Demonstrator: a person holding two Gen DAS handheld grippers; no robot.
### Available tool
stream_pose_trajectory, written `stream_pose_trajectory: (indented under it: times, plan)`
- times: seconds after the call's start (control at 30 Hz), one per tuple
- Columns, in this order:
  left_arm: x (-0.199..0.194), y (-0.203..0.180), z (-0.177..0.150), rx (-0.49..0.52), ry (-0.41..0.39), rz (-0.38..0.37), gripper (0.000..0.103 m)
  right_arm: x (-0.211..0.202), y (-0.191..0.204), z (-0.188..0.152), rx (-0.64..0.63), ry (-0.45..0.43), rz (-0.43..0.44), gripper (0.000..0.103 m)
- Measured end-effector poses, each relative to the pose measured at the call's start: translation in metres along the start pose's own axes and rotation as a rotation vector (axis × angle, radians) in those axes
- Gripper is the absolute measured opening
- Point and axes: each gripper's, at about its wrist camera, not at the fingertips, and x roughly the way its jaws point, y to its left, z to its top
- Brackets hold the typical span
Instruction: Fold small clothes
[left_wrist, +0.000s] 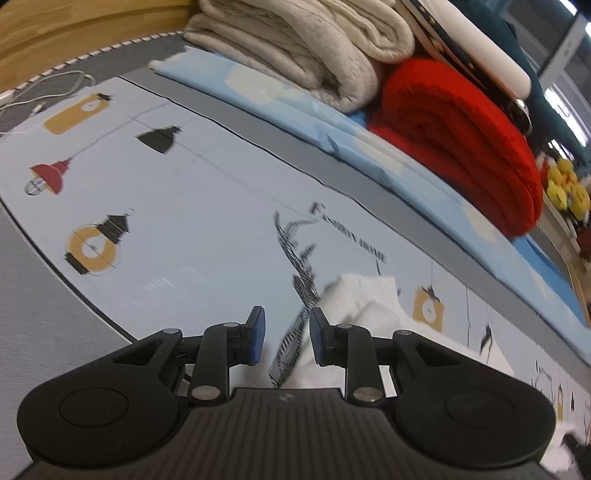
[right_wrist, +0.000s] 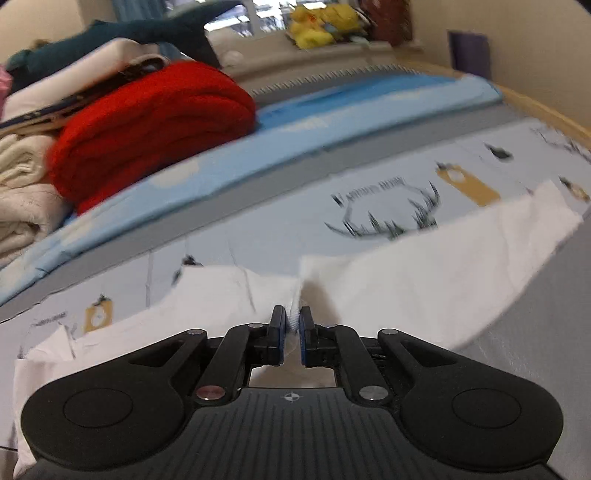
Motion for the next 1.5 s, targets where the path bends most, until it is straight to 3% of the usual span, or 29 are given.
stream_pose_trajectory:
  times: [0.13,0.27,0.33,0.43,0.6,0.7,0.87,0.97,1.13,1.23,1.33,1.4,1.47,1.5]
  plan:
    - [0.007,-0.003,-0.005,0.012,0.026,-0.009,0.029,-0.015,0.004,0.005,-0.016,-0.074,0.026,0.007]
    - [0.012,-0.003,-0.006,0.005,0.03,0.001,0.029,-0.032,-0.007,0.011,0.008,-0.154,-0.049,0.006]
    - [0.015,-0.005,-0.008,0.003,0.038,0.004,0.029,-0.018,-0.02,0.011,0.034,-0.086,-0.118,0.006]
    - [0.023,-0.011,-0.009,0.014,0.045,-0.002,0.029,0.004,-0.039,0.005,0.14,0.019,-0.114,0.006]
    - [0.035,-0.02,-0.01,0.027,0.03,-0.061,0.027,-0.007,-0.024,0.009,0.062,-0.048,-0.079,0.006]
    - [0.043,-0.026,-0.009,0.033,0.019,-0.121,0.016,-0.002,-0.022,0.011,0.065,-0.027,-0.086,0.006]
    - [0.064,-0.034,-0.007,0.031,0.03,-0.169,0.015,0.005,-0.026,0.01,0.083,0.03,-0.11,0.006]
    - [0.083,-0.036,-0.01,0.02,0.071,-0.161,0.016,0.011,-0.028,0.01,0.075,0.041,-0.106,0.007]
    - [0.107,-0.04,-0.018,0.058,0.127,-0.13,0.029,0.017,-0.032,0.009,0.068,0.065,-0.091,0.007]
    - [0.107,-0.055,-0.021,0.163,0.116,-0.098,0.041,0.019,-0.031,0.01,0.058,0.075,-0.078,0.007]
    - [0.108,-0.069,-0.029,0.277,0.093,-0.058,0.043,0.021,-0.032,0.012,0.057,0.08,-0.074,0.007]
    - [0.108,-0.075,-0.035,0.34,0.07,-0.029,0.036,0.022,-0.032,0.012,0.058,0.084,-0.075,0.007]
    - [0.108,-0.08,-0.038,0.407,0.041,0.029,0.007,0.023,-0.032,0.012,0.057,0.087,-0.075,0.007]
    - [0.107,-0.08,-0.038,0.428,0.03,0.04,0.003,0.023,-0.032,0.011,0.055,0.087,-0.075,0.007]
